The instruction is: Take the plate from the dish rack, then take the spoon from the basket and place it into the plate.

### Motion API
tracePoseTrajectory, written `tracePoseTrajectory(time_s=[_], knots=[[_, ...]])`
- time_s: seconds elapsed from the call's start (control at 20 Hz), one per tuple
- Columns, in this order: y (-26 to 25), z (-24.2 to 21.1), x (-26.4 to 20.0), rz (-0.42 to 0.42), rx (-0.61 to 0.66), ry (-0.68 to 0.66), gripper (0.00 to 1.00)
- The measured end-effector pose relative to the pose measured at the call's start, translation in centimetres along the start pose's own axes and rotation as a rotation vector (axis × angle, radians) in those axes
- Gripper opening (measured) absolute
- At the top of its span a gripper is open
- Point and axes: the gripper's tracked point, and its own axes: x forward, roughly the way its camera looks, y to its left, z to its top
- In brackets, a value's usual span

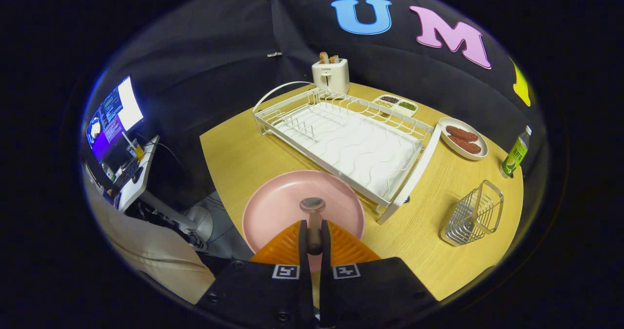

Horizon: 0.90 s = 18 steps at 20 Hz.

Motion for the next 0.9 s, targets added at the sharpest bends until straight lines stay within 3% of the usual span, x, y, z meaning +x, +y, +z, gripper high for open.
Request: tracePoseTrajectory(time_s=[0.15,0.3,0.4,0.65,0.9], knots=[[-0.3,-2.2,0.3,-0.005,-0.032,0.075,0.18],[-0.2,-3.2,0.3,-0.011,-0.045,0.093,0.19],[-0.3,-3.3,0.2,-0.021,-0.036,0.086,0.28],[-0.1,-3.3,-0.1,-0.022,-0.024,0.081,1.0],[0.2,-2.2,-1.1,-0.026,0.007,0.053,1.0]])
